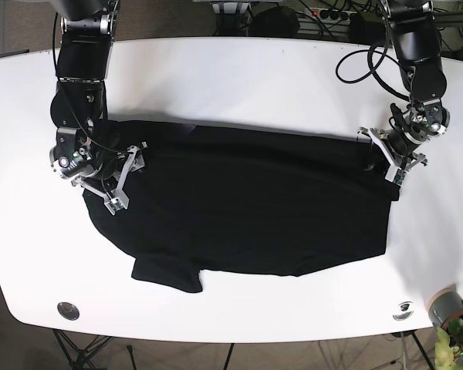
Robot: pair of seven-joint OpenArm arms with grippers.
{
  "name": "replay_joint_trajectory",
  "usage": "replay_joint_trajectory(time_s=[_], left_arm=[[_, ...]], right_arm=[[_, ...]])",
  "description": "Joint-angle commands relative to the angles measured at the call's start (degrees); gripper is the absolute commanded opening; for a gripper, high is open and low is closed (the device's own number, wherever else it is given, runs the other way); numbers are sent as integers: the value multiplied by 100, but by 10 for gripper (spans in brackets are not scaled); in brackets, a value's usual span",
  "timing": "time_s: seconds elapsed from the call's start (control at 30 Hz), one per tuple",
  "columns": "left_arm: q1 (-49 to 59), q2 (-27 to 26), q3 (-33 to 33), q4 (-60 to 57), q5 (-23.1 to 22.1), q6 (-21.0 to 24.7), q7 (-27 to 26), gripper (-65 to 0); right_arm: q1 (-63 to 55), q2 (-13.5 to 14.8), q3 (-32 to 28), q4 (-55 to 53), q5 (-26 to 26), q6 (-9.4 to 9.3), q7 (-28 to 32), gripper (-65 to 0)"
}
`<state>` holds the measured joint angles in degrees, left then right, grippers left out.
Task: Fold the T-shirt properly
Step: 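Release and regrasp the shirt edge with the right gripper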
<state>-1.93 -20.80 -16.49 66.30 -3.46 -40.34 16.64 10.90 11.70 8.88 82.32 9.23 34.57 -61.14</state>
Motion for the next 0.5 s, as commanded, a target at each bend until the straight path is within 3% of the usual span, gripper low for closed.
replay_joint_trajectory(time_s=[0.0,0.33,0.47], left_arm=[[-40,-87,-26,29,122,34,116,-478],[-40,-87,-26,20,122,34,116,-478],[-40,-87,-26,20,122,34,116,-478]], right_arm=[[58,38,13,71,57,11,79,-254],[-57,30,13,97,57,11,79,-349],[-92,30,13,97,57,11,88,-436]])
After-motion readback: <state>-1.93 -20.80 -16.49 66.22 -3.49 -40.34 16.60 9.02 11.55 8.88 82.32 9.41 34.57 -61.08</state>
